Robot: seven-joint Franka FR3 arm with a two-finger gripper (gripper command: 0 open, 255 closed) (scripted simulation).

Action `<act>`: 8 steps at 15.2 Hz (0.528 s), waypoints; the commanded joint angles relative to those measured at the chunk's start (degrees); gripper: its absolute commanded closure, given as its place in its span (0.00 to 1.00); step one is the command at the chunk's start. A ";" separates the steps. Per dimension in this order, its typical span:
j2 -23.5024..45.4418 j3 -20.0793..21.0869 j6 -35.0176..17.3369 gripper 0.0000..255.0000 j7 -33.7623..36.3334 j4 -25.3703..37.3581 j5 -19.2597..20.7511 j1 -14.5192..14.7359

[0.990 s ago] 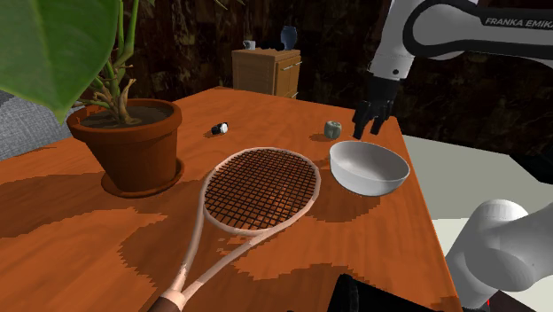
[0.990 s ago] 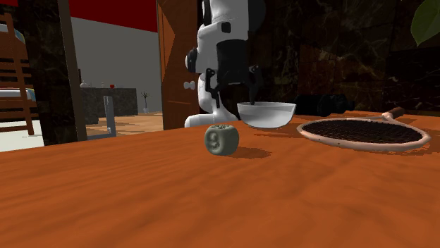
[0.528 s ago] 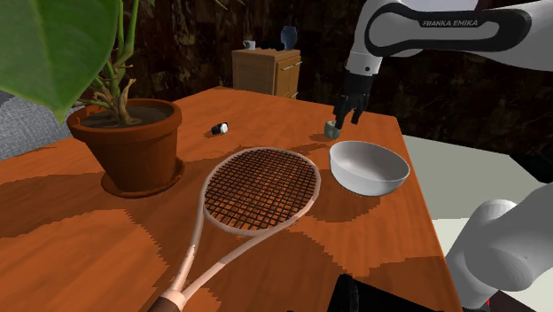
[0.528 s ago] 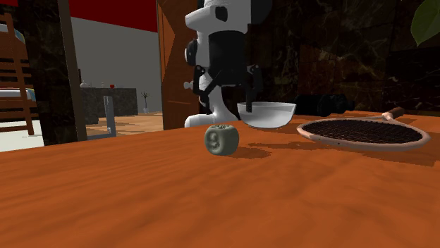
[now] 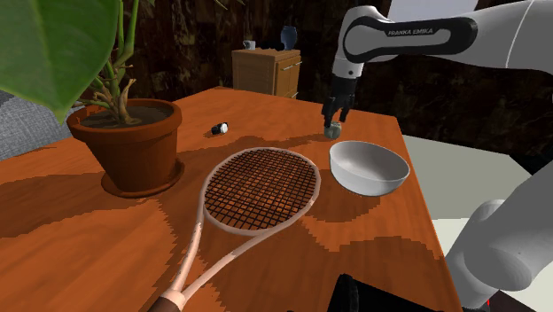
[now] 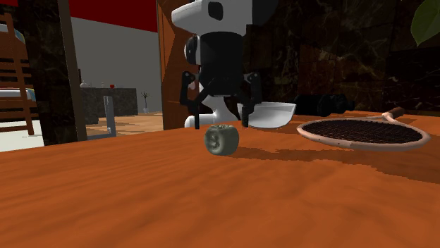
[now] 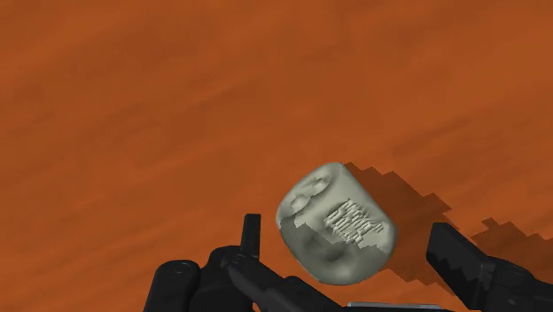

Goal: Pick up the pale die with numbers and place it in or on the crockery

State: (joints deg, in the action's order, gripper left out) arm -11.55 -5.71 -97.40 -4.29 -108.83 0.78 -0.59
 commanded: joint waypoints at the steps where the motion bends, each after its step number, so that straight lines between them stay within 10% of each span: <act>1: 0.02 0.00 -1.50 0.00 0.00 -1.45 0.03 0.00; 8: -0.07 -0.01 -3.48 0.00 0.01 -3.53 0.04 -0.01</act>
State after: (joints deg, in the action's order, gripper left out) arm -11.62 -5.72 -100.84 -4.29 -112.32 0.82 -0.60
